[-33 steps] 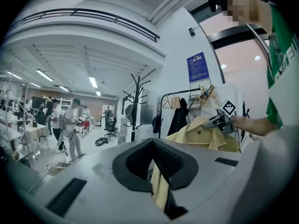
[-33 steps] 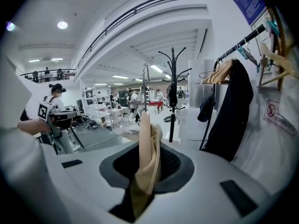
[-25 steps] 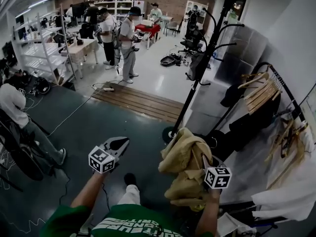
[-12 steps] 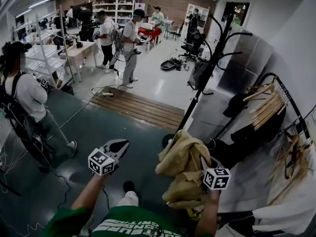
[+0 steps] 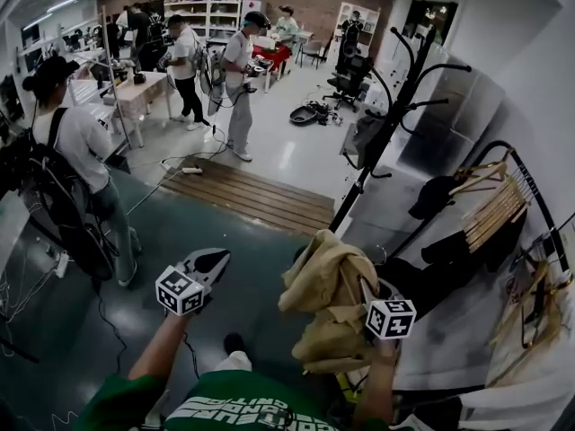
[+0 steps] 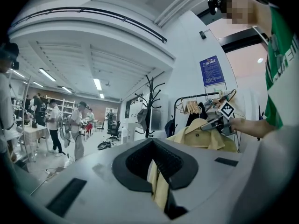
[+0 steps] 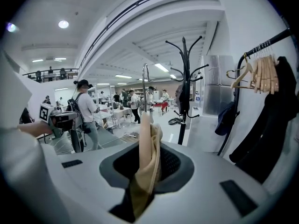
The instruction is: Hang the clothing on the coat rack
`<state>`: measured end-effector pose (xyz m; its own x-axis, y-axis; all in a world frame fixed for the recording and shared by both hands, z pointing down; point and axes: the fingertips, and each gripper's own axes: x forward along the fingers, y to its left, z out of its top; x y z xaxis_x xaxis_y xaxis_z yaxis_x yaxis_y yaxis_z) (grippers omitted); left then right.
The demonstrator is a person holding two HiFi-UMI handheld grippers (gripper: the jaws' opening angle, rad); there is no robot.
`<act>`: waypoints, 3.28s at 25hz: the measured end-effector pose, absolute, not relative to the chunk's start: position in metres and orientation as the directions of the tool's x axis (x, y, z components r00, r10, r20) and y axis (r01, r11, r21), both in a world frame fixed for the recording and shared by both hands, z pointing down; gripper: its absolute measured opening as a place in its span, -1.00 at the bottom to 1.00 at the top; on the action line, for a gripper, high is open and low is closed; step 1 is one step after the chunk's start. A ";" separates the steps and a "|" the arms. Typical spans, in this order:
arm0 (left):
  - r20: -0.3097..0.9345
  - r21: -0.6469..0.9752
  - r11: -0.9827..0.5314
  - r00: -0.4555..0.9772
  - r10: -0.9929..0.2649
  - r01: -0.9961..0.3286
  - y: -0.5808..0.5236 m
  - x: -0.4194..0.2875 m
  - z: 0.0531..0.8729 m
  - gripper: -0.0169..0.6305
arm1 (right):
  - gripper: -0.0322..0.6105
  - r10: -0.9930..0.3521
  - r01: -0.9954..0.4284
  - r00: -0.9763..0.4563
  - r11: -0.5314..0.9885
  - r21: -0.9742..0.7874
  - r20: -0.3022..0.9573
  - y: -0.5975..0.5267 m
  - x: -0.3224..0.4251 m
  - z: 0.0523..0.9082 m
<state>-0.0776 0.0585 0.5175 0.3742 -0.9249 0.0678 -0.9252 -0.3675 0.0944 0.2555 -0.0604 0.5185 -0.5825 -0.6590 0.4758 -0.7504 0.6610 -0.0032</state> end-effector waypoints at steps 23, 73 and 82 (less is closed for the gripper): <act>0.059 0.145 -0.338 0.349 -0.935 -0.930 -0.011 -0.194 0.525 -0.93 | -0.68 -0.629 -0.732 -0.589 0.681 -0.004 0.507 -0.136 0.136 0.519; 0.069 0.105 -0.643 0.651 -0.756 -0.758 -0.348 -0.216 0.523 -0.93 | -0.68 -0.711 -0.817 -0.531 0.574 -0.054 0.461 -0.342 0.052 0.518; 0.053 0.064 -0.729 0.732 -0.679 -0.681 -0.404 -0.176 0.509 -0.93 | -0.68 -0.738 -0.829 -0.520 0.558 -0.044 0.430 -0.366 0.066 0.496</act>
